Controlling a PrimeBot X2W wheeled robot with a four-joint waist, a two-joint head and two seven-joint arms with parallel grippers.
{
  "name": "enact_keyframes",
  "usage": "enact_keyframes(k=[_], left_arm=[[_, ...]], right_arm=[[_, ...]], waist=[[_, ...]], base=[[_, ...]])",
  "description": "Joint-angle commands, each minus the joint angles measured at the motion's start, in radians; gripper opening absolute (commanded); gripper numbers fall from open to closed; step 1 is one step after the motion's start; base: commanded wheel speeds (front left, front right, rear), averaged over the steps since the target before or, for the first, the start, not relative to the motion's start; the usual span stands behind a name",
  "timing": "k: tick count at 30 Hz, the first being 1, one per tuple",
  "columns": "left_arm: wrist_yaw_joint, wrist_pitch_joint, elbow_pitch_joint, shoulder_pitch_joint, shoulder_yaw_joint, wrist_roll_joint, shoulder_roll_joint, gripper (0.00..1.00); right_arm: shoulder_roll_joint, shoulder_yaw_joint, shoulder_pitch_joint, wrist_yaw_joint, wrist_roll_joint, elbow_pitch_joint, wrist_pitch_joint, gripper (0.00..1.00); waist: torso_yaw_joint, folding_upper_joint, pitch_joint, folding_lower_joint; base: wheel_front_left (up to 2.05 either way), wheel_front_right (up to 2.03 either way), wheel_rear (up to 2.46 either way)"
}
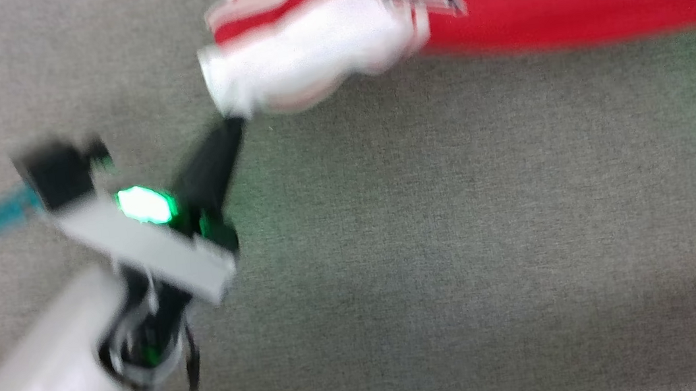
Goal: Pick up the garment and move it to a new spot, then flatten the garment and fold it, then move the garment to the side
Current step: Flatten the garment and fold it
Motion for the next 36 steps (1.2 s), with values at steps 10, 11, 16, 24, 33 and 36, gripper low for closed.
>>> enact_keyframes(k=[10,11,16,24,33,36], left_arm=[[0.001,-0.001,-0.17,0.429,-0.039,0.086,0.09,0.0],[0.001,-0.001,-0.187,0.457,-0.047,0.086,0.098,0.0],[0.001,-0.001,-0.276,0.564,-0.083,0.075,0.148,0.0],[0.001,0.021,-0.366,0.539,-0.093,0.07,0.194,0.0],[0.001,0.098,-0.261,0.222,-0.022,-0.049,0.092,0.0],[0.001,0.114,-0.18,0.137,0.003,-0.092,0.068,0.0]], right_arm=[[-0.171,-0.026,0.412,-0.002,0.084,-0.294,0.029,0.0],[-0.185,-0.035,0.446,-0.002,0.092,-0.318,0.033,0.0],[-0.243,-0.09,0.608,-0.002,0.103,-0.411,0.04,0.0],[-0.235,-0.214,0.741,-0.002,0.082,-0.515,0.048,0.0],[-0.125,-0.343,0.596,-0.002,0.046,-0.478,0.158,0.0],[-0.081,-0.362,0.525,-0.002,0.023,-0.445,0.187,0.0]], waist=[[-0.004,-0.0001,-0.106,0.0],[-0.003,-0.0001,-0.11,0.0],[-0.006,-0.0001,-0.117,0.0],[-0.006,-0.0001,-0.125,0.0],[-0.014,-0.0001,-0.102,0.0],[-0.024,-0.0001,-0.078,0.0]], base=[[0.0,0.0,0.0],[0.0,0.0,0.0],[0.0,0.0,0.0],[0.0,0.0,0.0],[0.0,0.0,0.0],[0.0,0.0,0.0]])
